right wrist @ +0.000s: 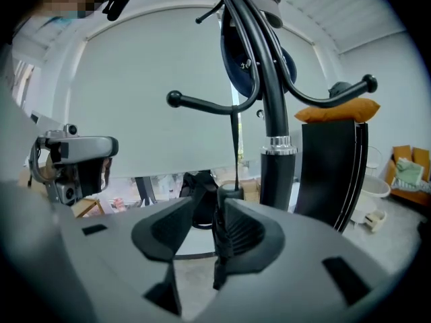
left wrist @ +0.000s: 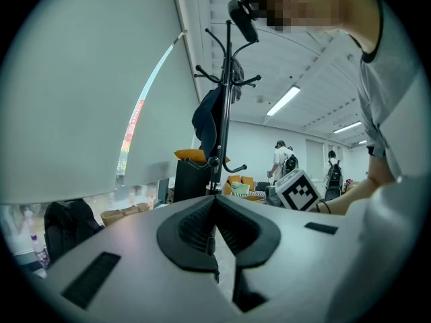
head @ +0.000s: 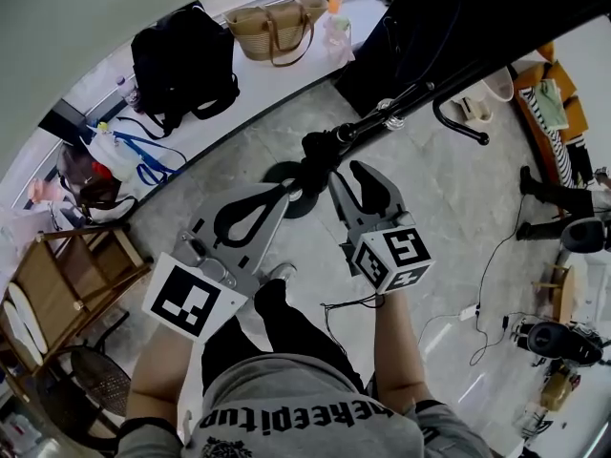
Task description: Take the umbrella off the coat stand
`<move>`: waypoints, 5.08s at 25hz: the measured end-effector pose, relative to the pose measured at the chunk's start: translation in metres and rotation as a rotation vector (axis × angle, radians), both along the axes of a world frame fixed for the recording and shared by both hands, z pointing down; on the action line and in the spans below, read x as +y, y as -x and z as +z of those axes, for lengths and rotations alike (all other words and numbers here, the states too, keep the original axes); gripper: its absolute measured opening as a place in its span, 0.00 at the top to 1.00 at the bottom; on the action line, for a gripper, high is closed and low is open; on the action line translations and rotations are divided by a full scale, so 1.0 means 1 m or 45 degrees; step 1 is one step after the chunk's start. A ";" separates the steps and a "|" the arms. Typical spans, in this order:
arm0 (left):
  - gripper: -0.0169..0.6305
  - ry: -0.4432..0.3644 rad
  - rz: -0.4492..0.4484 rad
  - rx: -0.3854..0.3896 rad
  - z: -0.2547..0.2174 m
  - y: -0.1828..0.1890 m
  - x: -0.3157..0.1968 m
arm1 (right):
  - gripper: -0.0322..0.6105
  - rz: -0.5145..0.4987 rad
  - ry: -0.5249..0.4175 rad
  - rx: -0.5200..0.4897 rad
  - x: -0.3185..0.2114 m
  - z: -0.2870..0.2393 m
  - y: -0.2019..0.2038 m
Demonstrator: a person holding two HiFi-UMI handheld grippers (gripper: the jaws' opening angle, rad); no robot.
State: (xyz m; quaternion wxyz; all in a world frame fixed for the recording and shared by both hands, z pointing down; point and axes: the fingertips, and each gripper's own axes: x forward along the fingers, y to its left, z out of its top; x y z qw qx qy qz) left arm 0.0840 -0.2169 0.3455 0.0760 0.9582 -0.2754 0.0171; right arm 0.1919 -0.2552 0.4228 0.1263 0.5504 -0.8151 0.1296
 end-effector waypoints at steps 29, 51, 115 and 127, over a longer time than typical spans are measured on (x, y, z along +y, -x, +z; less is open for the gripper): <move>0.95 0.022 -0.107 -0.032 0.017 0.017 -0.014 | 0.63 0.065 0.045 -0.007 -0.046 0.032 -0.015; 0.95 0.031 -0.137 -0.025 0.019 0.026 -0.017 | 0.59 0.048 0.018 0.036 -0.063 0.036 -0.008; 0.95 -0.130 0.005 -0.029 -0.039 0.057 0.005 | 0.62 0.042 -0.289 0.053 0.001 -0.091 0.072; 0.95 -0.160 0.042 -0.035 -0.048 0.072 0.013 | 0.62 0.042 -0.300 0.079 0.006 -0.099 0.094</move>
